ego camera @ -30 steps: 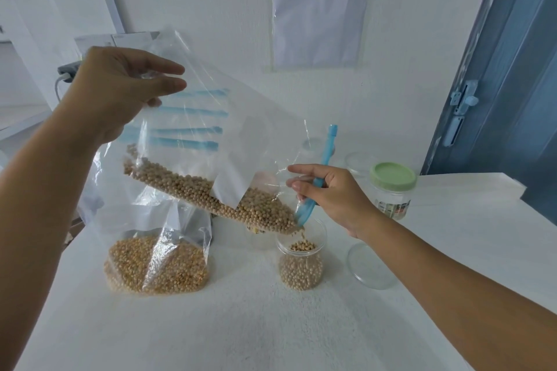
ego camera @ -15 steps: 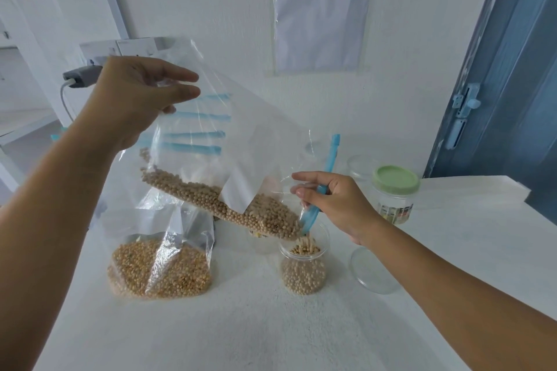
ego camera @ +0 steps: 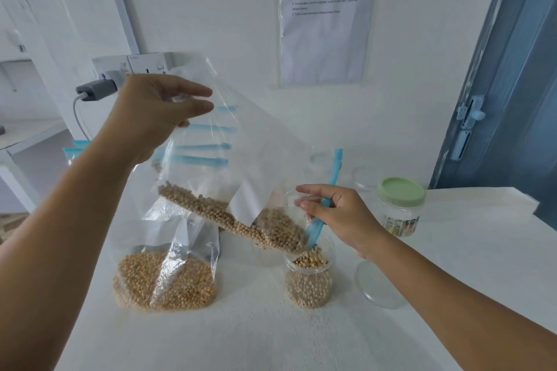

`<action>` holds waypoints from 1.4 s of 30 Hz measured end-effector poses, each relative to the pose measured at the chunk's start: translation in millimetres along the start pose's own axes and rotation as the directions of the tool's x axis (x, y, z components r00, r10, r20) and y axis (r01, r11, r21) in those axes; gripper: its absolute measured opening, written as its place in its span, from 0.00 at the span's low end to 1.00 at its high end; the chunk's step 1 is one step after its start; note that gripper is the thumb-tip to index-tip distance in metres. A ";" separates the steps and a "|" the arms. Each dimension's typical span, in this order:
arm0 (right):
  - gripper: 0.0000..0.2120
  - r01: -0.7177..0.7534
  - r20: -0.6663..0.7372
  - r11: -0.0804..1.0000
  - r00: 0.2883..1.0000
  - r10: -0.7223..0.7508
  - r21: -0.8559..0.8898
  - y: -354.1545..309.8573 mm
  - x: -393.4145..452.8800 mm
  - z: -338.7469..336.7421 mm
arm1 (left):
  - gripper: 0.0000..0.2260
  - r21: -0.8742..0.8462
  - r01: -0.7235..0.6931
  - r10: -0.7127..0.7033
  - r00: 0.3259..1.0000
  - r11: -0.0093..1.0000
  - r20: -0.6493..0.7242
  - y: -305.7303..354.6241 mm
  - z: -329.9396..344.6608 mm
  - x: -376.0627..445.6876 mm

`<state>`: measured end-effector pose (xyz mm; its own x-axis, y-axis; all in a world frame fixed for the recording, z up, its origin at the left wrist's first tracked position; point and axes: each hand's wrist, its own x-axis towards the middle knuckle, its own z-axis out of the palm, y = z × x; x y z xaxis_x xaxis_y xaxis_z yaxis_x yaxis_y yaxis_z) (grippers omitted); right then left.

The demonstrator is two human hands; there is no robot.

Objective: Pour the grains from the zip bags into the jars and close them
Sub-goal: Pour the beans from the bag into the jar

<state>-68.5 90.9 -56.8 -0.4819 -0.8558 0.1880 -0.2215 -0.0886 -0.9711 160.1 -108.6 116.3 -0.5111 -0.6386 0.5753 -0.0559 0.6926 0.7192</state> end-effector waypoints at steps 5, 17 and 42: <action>0.14 0.004 0.002 1.000 1.000 -0.004 -0.009 1.3 0.0 0.2 | 0.10 0.007 -0.014 0.014 1.000 1.000 -0.001 -0.1 2.6 0.4; 0.14 0.012 0.011 1.000 1.000 -0.011 -0.026 1.0 0.3 0.7 | 0.09 0.012 -0.009 0.009 1.000 1.000 0.012 -5.2 0.4 0.5; 0.14 0.026 -0.009 1.000 1.000 -0.027 -0.015 -3.5 -0.8 2.7 | 0.09 0.015 -0.035 0.035 0.999 0.999 -0.024 5.8 -3.5 -4.6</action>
<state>-65.0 90.5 -54.0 -0.4836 -0.8485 0.2151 -0.2471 -0.1034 -0.9635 165.2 -102.8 119.2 -0.4923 -0.6216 0.6093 -0.0513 0.7195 0.6926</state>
